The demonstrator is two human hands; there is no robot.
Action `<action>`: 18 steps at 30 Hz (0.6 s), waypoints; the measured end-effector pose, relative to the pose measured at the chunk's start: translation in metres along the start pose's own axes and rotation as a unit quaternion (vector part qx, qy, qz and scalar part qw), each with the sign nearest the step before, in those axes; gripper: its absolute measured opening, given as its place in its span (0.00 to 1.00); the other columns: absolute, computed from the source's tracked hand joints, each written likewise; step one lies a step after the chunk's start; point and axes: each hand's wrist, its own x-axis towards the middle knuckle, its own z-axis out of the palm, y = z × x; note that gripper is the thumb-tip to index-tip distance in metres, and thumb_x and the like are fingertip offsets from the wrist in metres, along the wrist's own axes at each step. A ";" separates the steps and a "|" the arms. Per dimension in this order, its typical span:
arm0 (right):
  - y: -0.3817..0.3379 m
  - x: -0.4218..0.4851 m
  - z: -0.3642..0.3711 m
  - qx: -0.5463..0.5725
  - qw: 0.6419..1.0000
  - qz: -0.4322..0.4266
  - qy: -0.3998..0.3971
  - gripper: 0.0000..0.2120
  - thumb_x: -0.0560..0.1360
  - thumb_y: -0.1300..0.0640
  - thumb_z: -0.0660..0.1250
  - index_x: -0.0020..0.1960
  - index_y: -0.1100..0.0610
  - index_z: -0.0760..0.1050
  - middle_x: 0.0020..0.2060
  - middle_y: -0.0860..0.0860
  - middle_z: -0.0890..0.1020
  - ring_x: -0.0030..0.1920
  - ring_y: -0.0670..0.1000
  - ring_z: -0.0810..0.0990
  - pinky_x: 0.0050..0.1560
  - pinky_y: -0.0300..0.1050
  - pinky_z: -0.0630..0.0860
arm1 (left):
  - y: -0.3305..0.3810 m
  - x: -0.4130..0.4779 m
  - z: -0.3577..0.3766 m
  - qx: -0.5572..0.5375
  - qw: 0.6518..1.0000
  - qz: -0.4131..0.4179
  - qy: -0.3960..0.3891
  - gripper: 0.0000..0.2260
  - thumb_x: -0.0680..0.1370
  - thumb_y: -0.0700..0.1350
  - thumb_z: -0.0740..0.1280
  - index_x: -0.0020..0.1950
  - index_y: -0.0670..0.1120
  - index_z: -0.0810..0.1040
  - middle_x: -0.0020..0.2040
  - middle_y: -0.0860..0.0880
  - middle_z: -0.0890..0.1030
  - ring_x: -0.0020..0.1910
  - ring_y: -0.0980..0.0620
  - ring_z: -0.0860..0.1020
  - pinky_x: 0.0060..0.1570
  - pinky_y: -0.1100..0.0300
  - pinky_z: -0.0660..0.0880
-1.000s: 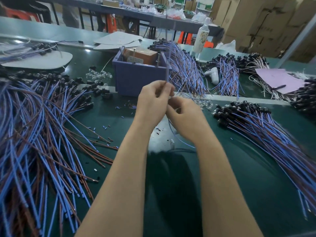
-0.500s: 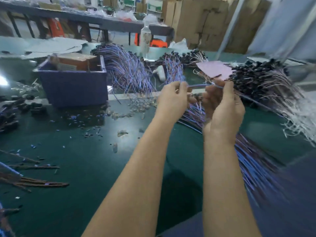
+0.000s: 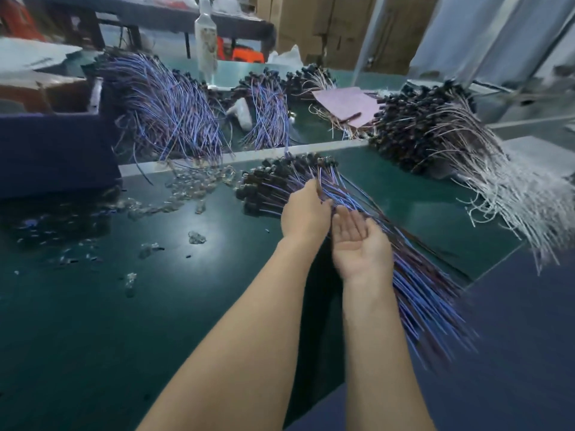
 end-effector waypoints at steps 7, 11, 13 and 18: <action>0.025 -0.019 0.019 -0.106 0.993 -0.006 -0.057 0.11 0.80 0.62 0.55 0.45 0.60 0.74 0.34 0.53 0.83 0.34 0.47 0.83 0.42 0.40 0.80 | 0.000 -0.001 -0.046 -0.209 0.977 -0.026 0.016 0.09 0.79 0.43 0.62 0.53 0.44 0.80 0.46 0.43 0.83 0.49 0.43 0.80 0.53 0.55 0.76; 0.069 -0.044 0.047 -0.217 0.965 -0.020 -0.148 0.11 0.79 0.65 0.56 0.44 0.58 0.74 0.30 0.51 0.82 0.30 0.47 0.80 0.37 0.38 0.77 | -0.014 -0.021 -0.117 -0.319 0.939 -0.014 0.128 0.06 0.79 0.42 0.61 0.46 0.47 0.77 0.33 0.52 0.77 0.32 0.56 0.74 0.37 0.61 0.71; 0.099 -0.059 0.059 -0.316 0.924 -0.036 -0.211 0.10 0.79 0.65 0.57 0.44 0.57 0.75 0.32 0.51 0.81 0.33 0.48 0.78 0.34 0.36 0.76 | -0.028 -0.036 -0.156 -0.343 0.917 -0.015 0.203 0.08 0.80 0.40 0.60 0.45 0.48 0.76 0.34 0.53 0.77 0.30 0.59 0.73 0.33 0.66 0.69; 0.189 -0.109 0.080 -0.588 0.705 -0.092 -0.385 0.06 0.75 0.58 0.66 0.49 0.59 0.80 0.41 0.55 0.84 0.39 0.50 0.79 0.43 0.45 0.76 | -0.075 -0.074 -0.245 -0.439 0.815 -0.072 0.372 0.09 0.79 0.37 0.58 0.45 0.48 0.74 0.36 0.52 0.76 0.30 0.59 0.71 0.30 0.66 0.68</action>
